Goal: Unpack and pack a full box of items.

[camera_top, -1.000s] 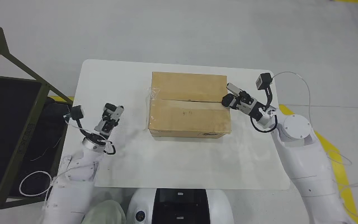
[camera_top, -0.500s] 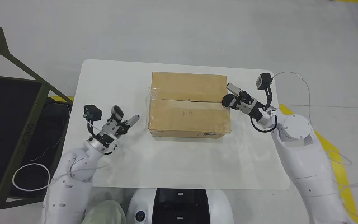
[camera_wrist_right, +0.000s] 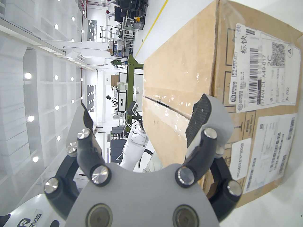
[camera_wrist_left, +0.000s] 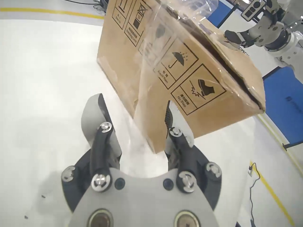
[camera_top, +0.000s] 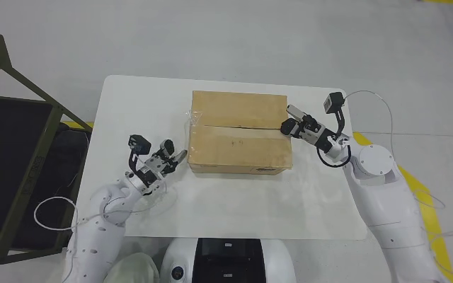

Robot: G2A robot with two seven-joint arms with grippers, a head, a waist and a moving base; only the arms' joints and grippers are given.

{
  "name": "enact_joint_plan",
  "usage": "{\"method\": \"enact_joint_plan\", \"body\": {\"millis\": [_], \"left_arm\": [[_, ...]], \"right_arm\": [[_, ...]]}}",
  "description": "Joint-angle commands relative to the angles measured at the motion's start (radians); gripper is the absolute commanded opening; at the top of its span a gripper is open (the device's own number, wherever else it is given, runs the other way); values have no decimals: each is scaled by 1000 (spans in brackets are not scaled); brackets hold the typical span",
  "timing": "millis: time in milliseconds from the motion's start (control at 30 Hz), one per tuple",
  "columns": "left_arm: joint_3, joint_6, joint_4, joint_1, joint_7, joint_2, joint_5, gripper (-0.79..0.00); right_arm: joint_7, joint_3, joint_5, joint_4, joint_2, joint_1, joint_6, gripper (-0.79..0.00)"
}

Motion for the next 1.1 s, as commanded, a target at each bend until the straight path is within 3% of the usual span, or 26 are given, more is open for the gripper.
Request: {"method": "enact_joint_plan", "body": {"millis": [0, 200, 567, 733, 800, 833, 1067], "left_arm": [[7, -1, 6, -4, 1, 1, -1, -339], [28, 3, 26, -24, -7, 3, 26, -437], [71, 45, 89, -77, 6, 2, 44, -422], [72, 53, 98, -87, 24, 3, 33, -582], [68, 54, 93, -85, 38, 4, 29, -730], [66, 56, 91, -82, 45, 4, 28, -757], [35, 84, 57, -73, 88, 9, 19, -782]], "right_arm": [[0, 0, 0, 0, 0, 0, 0, 0], [0, 0, 0, 0, 0, 0, 0, 0], [0, 0, 0, 0, 0, 0, 0, 0], [0, 0, 0, 0, 0, 0, 0, 0], [0, 0, 0, 0, 0, 0, 0, 0], [0, 0, 0, 0, 0, 0, 0, 0], [0, 0, 0, 0, 0, 0, 0, 0]]}}
